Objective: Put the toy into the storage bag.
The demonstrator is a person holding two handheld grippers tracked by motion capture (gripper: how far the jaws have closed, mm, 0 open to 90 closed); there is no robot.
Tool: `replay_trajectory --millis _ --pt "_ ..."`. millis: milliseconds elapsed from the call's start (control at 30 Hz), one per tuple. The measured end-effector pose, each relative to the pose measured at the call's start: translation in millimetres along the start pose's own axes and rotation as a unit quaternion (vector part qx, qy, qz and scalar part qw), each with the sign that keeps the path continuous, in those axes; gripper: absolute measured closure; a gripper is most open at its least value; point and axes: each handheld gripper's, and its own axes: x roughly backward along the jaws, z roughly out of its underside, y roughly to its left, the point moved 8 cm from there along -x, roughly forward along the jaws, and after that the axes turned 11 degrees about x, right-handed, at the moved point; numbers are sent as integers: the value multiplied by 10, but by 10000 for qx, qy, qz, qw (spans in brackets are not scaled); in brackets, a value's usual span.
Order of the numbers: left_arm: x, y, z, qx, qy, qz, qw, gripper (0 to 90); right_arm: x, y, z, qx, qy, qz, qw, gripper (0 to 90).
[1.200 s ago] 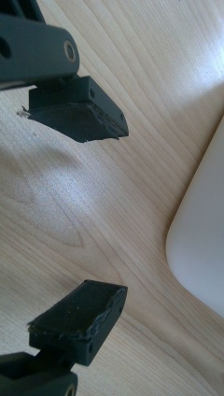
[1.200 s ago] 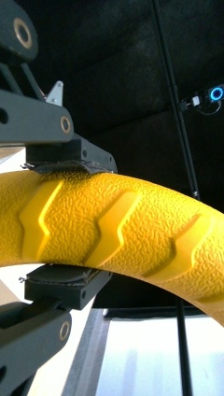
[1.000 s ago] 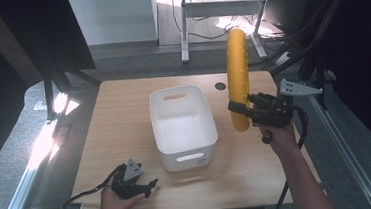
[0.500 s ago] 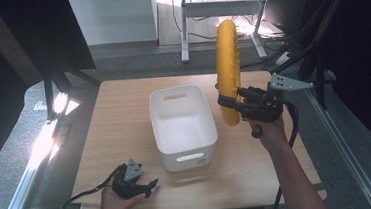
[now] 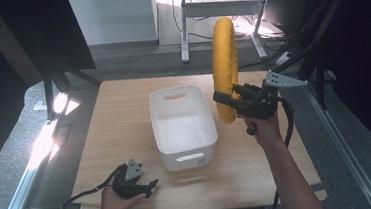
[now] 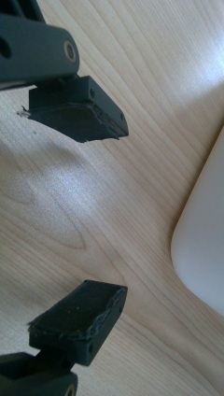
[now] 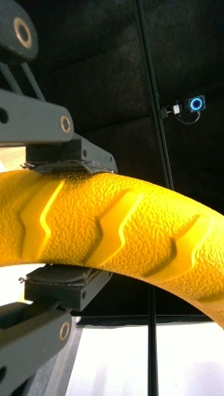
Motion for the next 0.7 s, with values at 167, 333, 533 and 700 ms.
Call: replay_trajectory --millis 167,333,533,700 --pt "0 1 3 -11 13 -4 10000 207 -51 34 -16 7 -39 -68 10000 504" --pt "-3 1 7 -10 22 -11 10000 207 -136 81 -35 40 -107 -160 9998 504" --pt "-11 4 13 -33 43 -15 10000 206 -200 105 -35 25 -141 -226 9996 504" --pt "-9 5 12 -39 43 -17 10000 206 -227 123 -34 3 -160 -265 9995 504"
